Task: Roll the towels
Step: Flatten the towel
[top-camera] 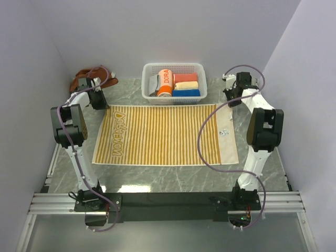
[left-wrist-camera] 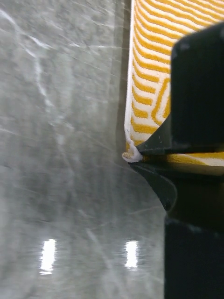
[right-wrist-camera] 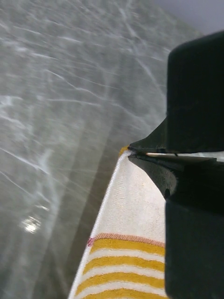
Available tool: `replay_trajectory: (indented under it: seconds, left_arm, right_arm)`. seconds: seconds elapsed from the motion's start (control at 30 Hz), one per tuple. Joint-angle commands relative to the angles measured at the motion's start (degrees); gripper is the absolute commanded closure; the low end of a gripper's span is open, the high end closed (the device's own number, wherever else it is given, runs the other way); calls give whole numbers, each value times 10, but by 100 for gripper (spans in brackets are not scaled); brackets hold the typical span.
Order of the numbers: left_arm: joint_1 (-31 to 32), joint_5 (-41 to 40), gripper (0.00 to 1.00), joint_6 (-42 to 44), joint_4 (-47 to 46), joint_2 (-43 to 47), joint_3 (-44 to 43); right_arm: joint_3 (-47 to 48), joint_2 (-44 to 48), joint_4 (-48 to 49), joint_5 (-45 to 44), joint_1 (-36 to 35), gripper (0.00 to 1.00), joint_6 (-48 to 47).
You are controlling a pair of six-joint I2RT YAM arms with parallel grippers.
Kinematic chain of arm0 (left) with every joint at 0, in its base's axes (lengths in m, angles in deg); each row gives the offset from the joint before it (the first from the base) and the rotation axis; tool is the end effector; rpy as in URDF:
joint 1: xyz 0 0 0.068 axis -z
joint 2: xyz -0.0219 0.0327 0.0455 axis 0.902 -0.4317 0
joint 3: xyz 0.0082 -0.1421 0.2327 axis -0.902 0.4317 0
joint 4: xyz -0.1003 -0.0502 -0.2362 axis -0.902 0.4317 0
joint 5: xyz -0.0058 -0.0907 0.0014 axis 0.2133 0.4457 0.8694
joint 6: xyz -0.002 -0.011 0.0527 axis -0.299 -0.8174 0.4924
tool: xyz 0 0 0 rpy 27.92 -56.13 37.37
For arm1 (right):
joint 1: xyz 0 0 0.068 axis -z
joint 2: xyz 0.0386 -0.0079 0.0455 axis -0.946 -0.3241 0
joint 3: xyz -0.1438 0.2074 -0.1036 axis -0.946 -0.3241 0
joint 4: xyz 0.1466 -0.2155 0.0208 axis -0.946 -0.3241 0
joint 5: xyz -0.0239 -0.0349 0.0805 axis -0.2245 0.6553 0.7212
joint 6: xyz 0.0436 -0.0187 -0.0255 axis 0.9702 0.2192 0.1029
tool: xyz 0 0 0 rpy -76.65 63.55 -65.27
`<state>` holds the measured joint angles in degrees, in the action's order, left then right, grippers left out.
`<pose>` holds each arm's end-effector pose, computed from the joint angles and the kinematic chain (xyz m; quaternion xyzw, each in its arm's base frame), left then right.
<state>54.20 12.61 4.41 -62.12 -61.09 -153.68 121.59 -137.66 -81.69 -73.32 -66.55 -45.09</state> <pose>0.4600 0.0722 0.1690 -0.1233 0.9355 -0.1444 0.2979 0.4404 -0.0299 0.2158 -0.2095 0.9253 -0.0201 0.3156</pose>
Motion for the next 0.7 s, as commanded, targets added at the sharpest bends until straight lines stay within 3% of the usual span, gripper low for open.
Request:
replay_trajectory:
  seconds: [0.0, 0.03, 0.1, 0.13, 0.17, 0.23, 0.3, 0.57, 0.63, 0.67]
  left_arm:
    - [-2, 0, 81, 3, -18, 0, -59]
    - [-2, 11, 73, 7, -14, -7, -66]
    - [-1, 19, 63, 10, 7, -10, -86]
    - [-2, 18, 50, 13, 15, -6, -88]
    - [-1, 14, 45, 23, 24, -1, -88]
    - [-7, 8, 38, 43, 45, 30, -75]
    - [-23, 26, 37, 62, 58, 65, -43]
    - [-44, 68, 45, 345, 258, 295, 145]
    - [-44, 70, 51, 378, 279, 340, 186]
    - [-45, 70, 53, 379, 284, 354, 226]
  right_arm:
    - [65, -29, 2, -34, 7, 97, 21]
    - [82, -39, 2, -42, 7, 92, 29]
    - [105, -48, -10, -45, 8, 65, 35]
    - [122, -49, -25, -44, 10, 50, 40]
    - [126, -43, -33, -41, 13, 28, 41]
    - [114, -6, -55, -24, 22, 26, 41]
    - [93, 33, -91, -8, 36, 26, 31]
    - [-91, 271, -301, 102, 93, 24, -79]
    - [-162, 317, -331, 112, 94, 29, -94]
    - [-185, 330, -336, 111, 93, 40, -95]
